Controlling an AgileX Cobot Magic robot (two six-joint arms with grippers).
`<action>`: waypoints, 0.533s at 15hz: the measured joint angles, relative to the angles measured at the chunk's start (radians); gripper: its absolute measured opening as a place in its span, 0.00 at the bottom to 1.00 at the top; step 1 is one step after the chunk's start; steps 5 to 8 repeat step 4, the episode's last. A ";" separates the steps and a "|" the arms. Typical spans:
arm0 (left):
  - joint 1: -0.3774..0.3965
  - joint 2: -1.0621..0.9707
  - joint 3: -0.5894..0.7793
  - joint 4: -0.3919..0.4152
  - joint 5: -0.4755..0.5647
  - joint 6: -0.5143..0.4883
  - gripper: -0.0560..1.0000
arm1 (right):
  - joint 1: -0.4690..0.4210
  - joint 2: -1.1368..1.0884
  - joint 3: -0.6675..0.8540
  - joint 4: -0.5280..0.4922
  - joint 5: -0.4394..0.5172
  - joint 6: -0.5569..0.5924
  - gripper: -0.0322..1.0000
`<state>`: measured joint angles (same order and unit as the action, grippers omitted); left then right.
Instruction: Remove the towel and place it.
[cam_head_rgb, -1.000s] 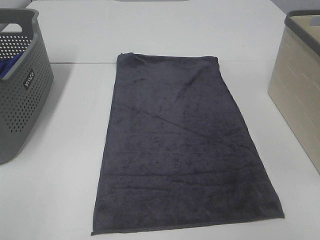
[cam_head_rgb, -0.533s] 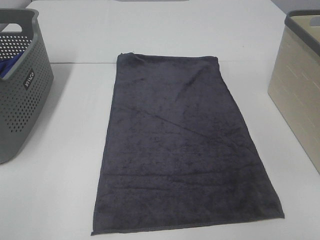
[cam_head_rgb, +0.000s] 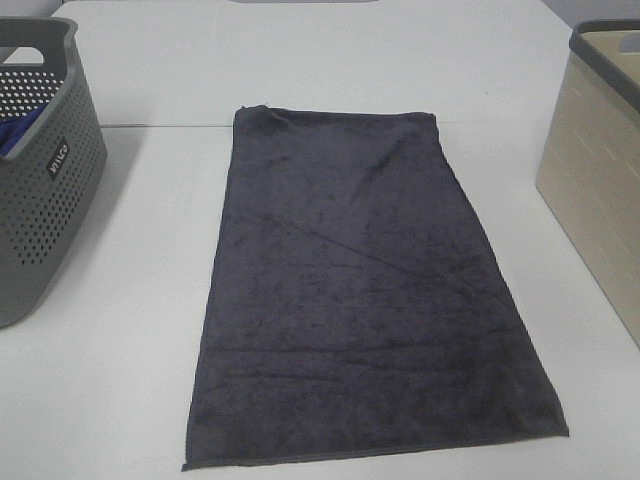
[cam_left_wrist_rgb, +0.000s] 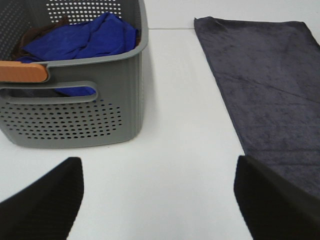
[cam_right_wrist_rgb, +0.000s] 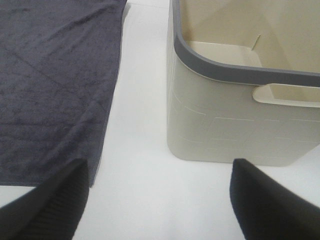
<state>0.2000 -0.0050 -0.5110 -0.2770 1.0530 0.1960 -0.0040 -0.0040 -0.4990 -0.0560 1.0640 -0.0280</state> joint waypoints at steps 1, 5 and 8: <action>0.000 0.000 0.001 0.026 -0.002 -0.034 0.79 | 0.000 0.000 0.000 0.000 0.000 0.000 0.77; 0.000 0.000 0.001 0.053 -0.002 -0.075 0.79 | 0.000 0.000 0.000 0.000 -0.001 0.001 0.77; 0.000 0.000 0.001 0.053 -0.002 -0.075 0.79 | 0.000 0.000 0.000 0.000 -0.001 0.001 0.77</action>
